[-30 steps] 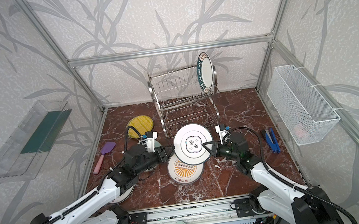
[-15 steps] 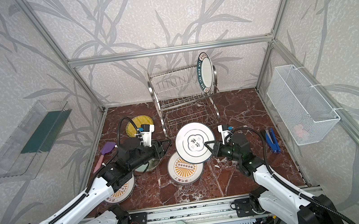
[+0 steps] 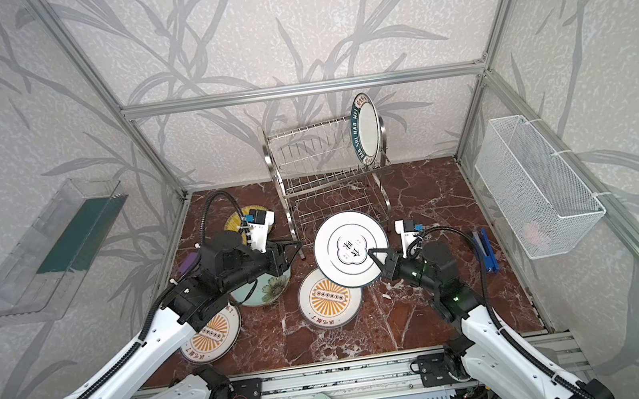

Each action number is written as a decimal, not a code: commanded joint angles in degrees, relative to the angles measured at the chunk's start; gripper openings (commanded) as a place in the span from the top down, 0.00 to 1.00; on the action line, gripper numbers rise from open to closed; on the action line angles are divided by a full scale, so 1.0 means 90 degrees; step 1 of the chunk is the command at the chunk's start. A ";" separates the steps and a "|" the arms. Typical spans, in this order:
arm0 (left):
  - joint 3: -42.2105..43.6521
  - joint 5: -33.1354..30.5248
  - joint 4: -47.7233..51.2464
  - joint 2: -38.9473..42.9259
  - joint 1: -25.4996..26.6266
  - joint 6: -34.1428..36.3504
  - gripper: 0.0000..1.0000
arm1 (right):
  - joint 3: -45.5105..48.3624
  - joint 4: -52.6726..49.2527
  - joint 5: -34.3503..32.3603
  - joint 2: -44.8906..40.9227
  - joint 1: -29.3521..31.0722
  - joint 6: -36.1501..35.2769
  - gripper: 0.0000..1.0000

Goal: Load the plates into the dish rack
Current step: 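Carry the plate to the upper rack with the right gripper while the left draws back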

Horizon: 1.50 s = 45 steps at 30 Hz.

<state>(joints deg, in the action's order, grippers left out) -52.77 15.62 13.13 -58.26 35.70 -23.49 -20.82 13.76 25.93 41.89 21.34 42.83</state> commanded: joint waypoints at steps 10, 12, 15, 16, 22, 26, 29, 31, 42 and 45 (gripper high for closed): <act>-0.1094 0.0001 0.1338 0.0028 -0.0264 0.1068 0.58 | -0.1494 -0.0845 0.0150 0.0107 0.0006 -0.0992 1.00; -0.1095 -0.0033 0.1331 0.0065 -0.0314 0.1331 0.58 | -0.1695 -0.0869 0.0219 0.0173 0.0011 -0.1065 1.00; -0.0675 -0.0166 0.0819 0.0227 -0.0457 0.1538 0.59 | -0.2094 -0.1035 0.0273 0.0292 0.0011 -0.1233 1.00; -0.0541 -0.0123 0.0669 0.0275 -0.0537 0.1465 0.59 | -0.2249 -0.1108 0.0273 0.0333 0.0011 -0.1292 1.00; -0.0061 0.0115 0.0064 0.0443 -0.0646 0.1372 0.59 | -0.3265 -0.1599 0.0134 0.0574 0.0011 -0.1658 1.00; 0.0151 -0.0067 -0.0183 0.0646 -0.0647 0.1388 0.59 | -0.3955 -0.1836 -0.0094 0.0819 0.0002 -0.1823 1.00; 0.0150 -0.0126 -0.0135 0.0653 -0.0647 0.1462 0.59 | -0.4460 -0.1976 -0.0380 0.1074 0.0002 -0.1910 1.00; 0.0140 -0.0158 -0.0102 0.0653 -0.0652 0.1493 0.59 | -0.4782 -0.2035 -0.0561 0.1262 -0.0005 -0.1971 1.00; 0.0177 -0.0322 0.0094 0.0822 -0.0649 0.1742 0.59 | -0.6266 -0.2118 -0.1769 0.2201 0.0002 -0.2448 1.00; 0.0178 -0.0760 0.0209 0.0928 -0.0654 0.1927 0.60 | -0.6699 -0.2213 -0.2035 0.2473 0.0007 -0.2593 1.00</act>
<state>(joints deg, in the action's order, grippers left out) -51.33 12.58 13.74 -51.51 29.93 -8.97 -76.38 -8.78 11.92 63.42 21.34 21.69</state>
